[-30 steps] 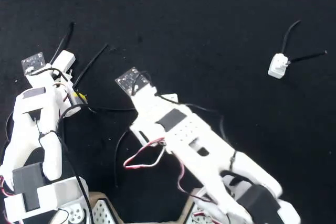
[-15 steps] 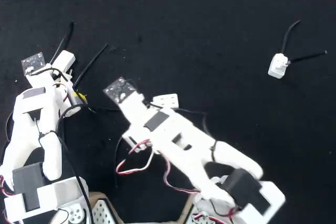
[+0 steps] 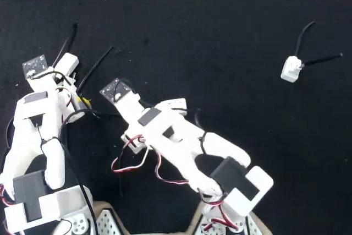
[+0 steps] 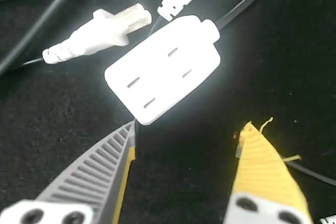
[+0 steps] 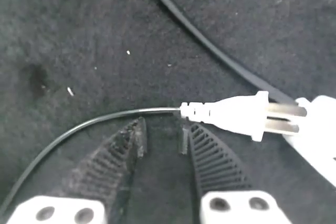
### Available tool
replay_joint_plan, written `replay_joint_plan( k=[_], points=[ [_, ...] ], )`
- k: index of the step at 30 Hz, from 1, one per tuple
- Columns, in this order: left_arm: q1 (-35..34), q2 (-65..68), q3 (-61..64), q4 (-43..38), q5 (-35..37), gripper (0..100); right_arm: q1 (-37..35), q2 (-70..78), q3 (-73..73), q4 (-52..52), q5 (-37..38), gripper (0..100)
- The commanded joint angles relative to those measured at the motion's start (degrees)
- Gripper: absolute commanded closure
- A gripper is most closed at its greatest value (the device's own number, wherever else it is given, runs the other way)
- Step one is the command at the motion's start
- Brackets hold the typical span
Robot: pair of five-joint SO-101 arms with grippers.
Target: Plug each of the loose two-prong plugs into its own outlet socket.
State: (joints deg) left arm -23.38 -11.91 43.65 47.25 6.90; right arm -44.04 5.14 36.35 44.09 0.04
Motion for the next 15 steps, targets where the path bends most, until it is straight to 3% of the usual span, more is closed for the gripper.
replay_joint_plan(
  k=[1, 3, 7, 12, 15],
  points=[
    [-0.66, -1.41, -0.92, -0.26, 0.79, 69, 2.81, -0.66, -2.68, -1.14, 3.34, 92.5],
    [-0.66, -1.41, -0.92, -0.26, 0.7, 69, 3.69, -1.1, -2.42, -1.23, 4.31, 99.2],
    [-0.66, -1.41, -0.84, -0.26, 0.7, 69, 4.22, -5.05, -0.92, 1.67, 4.31, 98.8],
    [-0.66, -1.41, -0.75, -0.26, 0.7, 69, 4.75, -17.71, 1.1, 16.44, 4.57, 98.8],
    [-0.66, -1.41, -0.75, -0.26, 0.7, 69, 7.03, -23.69, 3.91, 23.21, 10.81, 98.8]
  ],
)
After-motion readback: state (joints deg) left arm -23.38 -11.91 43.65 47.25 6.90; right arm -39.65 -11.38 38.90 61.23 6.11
